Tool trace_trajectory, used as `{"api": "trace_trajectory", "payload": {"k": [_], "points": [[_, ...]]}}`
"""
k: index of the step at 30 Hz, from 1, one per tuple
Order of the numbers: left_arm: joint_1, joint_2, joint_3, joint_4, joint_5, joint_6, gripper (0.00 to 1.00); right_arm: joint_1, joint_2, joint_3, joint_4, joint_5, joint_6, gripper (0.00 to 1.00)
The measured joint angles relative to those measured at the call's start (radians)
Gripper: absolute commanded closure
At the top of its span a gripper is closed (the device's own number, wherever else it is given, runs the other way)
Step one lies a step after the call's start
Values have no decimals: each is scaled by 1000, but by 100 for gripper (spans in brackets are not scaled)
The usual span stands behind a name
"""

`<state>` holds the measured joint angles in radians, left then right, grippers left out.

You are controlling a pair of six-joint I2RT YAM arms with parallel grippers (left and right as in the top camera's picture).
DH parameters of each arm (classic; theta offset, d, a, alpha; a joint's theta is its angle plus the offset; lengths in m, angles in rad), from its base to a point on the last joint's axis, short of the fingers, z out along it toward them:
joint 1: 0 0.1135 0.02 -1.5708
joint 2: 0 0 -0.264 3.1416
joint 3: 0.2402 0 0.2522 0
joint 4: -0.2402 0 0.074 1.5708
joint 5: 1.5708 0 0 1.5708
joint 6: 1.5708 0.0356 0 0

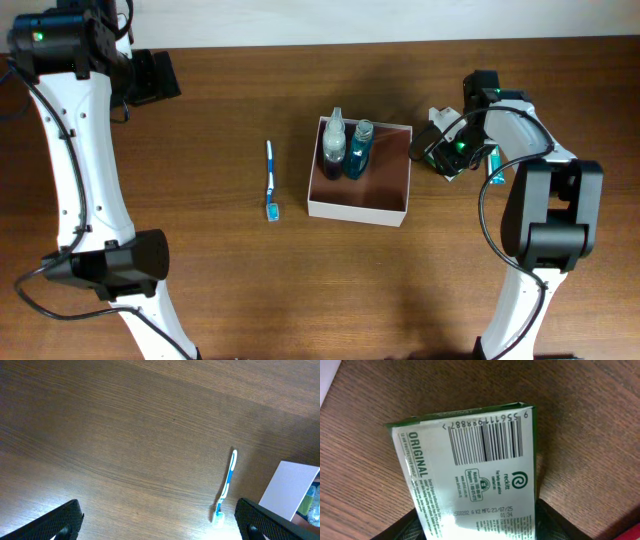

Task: Pack container
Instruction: 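Lower the right gripper and grasp the soap bar box, then lift the soap bar box and carry it left over the pink box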

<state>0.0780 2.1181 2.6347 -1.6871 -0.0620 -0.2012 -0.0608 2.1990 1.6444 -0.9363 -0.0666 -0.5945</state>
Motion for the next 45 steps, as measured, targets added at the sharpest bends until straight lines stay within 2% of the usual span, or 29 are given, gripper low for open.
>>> {"api": "trace_trajectory", "payload": {"k": [4, 6, 11, 18, 28, 31, 38, 45], "points": [[0, 0, 0, 0, 0, 0, 0, 0, 0, 3, 2, 0, 8, 47], [0, 0, 0, 0, 0, 0, 1, 0, 2, 15, -5, 2, 24, 53], [0, 0, 0, 0, 0, 0, 1, 0, 15, 90, -51, 7, 72, 56], [0, 0, 0, 0, 0, 0, 1, 0, 15, 266, -180, 15, 167, 56], [0, 0, 0, 0, 0, 0, 1, 0, 15, 615, -523, -18, 360, 56], [0, 0, 0, 0, 0, 0, 1, 0, 15, 683, -604, -59, 414, 58], [0, 0, 0, 0, 0, 0, 1, 9, 15, 728, -748, -161, 489, 58], [0, 0, 0, 0, 0, 0, 1, 82, 15, 729, -756, -190, 560, 58]]}}
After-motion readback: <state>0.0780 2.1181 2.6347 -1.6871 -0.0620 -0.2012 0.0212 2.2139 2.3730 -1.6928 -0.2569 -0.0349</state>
